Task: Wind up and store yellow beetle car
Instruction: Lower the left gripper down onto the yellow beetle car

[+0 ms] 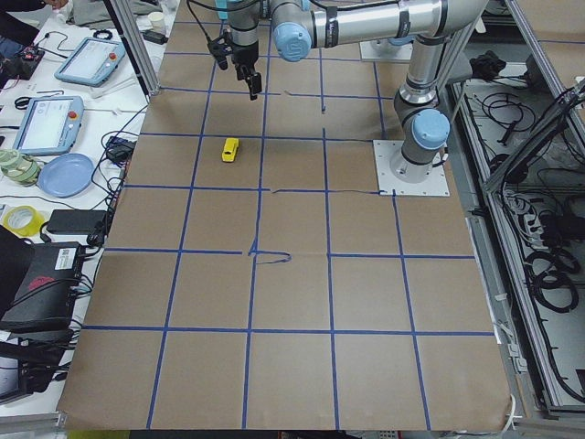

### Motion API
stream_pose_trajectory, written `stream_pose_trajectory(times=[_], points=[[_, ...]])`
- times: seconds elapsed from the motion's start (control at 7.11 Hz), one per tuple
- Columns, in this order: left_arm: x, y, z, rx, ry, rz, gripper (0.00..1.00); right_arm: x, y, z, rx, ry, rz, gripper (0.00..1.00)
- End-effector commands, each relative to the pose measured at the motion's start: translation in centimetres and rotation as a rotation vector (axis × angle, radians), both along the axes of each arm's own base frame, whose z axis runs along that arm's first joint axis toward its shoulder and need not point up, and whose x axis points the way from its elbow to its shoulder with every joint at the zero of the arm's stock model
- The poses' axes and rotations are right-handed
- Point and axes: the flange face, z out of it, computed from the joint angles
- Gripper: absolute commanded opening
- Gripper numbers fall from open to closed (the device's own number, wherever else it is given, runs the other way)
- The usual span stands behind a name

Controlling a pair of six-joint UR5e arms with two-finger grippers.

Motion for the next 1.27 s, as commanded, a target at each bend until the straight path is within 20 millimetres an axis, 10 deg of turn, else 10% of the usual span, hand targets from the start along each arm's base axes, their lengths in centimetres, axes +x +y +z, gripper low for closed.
stream_pose_trajectory(times=[0.0,1.12], points=[[1.3,-1.2,-4.9,0.085,0.027,0.381,1.0,0.0,0.0,0.0,0.0,0.001,0.0,1.0],[1.3,-8.6,-20.4,0.087,0.04,0.782,1.0,0.0,0.0,0.0,0.0,0.001,0.001,1.0]])
